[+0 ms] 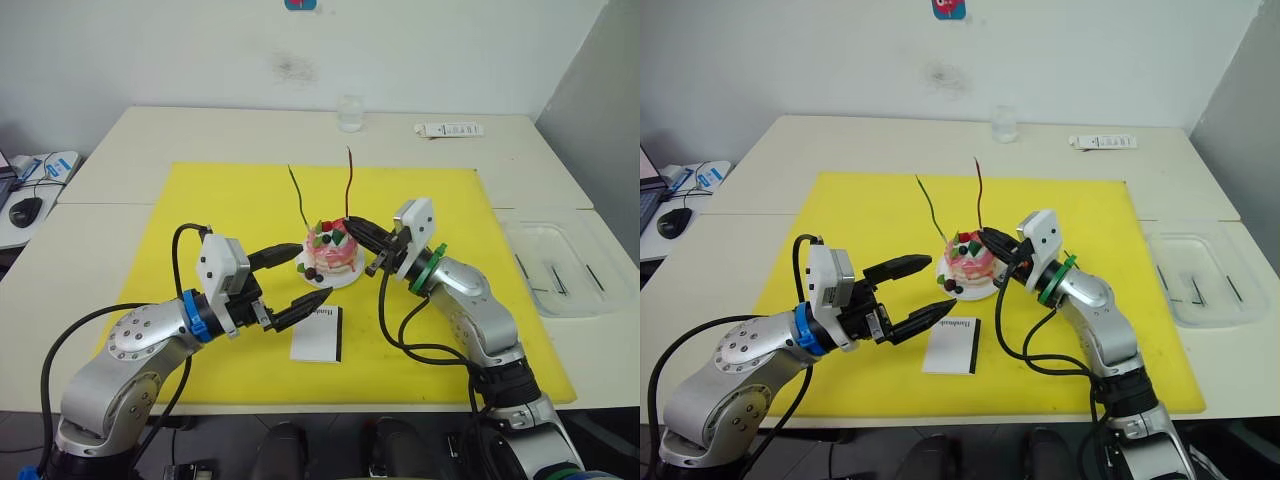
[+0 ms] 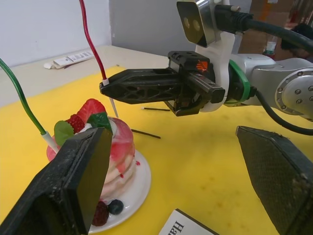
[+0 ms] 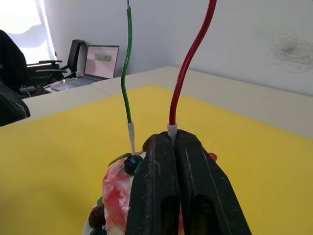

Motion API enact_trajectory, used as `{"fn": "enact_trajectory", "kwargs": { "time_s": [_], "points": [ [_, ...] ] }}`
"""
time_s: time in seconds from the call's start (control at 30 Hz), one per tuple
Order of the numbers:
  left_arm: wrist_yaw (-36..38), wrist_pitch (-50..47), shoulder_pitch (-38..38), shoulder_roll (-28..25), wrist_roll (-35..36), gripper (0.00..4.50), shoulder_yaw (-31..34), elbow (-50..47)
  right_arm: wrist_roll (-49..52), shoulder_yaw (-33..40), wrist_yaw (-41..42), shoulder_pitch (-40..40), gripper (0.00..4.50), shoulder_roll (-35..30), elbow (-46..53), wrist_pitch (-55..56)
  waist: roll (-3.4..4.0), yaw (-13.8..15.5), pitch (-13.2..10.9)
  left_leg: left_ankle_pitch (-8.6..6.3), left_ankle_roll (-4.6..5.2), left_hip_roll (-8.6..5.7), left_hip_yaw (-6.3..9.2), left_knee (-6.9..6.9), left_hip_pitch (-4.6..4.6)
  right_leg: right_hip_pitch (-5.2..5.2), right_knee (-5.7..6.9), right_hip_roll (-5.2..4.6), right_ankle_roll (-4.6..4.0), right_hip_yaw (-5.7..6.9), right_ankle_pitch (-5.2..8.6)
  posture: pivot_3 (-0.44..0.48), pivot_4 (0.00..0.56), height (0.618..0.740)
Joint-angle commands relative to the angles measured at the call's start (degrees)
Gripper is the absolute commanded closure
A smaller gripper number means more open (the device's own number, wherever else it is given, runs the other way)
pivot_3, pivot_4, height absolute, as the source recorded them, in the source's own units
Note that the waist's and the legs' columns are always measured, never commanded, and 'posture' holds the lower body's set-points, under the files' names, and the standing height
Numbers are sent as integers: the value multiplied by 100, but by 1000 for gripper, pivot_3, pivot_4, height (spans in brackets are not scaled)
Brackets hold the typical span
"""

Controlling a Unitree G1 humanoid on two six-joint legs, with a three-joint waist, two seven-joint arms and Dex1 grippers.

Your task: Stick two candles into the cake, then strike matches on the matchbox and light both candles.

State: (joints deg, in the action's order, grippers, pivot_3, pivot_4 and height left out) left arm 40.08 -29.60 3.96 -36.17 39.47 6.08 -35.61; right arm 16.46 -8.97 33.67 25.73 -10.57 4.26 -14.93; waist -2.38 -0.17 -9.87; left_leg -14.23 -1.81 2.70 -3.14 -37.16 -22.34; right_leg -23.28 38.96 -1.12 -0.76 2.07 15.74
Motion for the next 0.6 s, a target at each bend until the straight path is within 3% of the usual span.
{"fn": "enact_trajectory", "kwargs": {
  "time_s": [0.03,0.6],
  "points": [
    [-21,6,-9,-45,123,0,154,-239,-28,45,-7,56,4460,41,87,159,0,0,0,0,0,0,0,0,0,0,1,0,1,0,0,0,150,740],
    [-15,2,-72,-97,180,0,144,-314,-41,147,-19,58,4460,12,-43,237,0,0,0,0,0,0,0,1,0,0,0,0,3,0,2,0,150,740]
  ]
}}
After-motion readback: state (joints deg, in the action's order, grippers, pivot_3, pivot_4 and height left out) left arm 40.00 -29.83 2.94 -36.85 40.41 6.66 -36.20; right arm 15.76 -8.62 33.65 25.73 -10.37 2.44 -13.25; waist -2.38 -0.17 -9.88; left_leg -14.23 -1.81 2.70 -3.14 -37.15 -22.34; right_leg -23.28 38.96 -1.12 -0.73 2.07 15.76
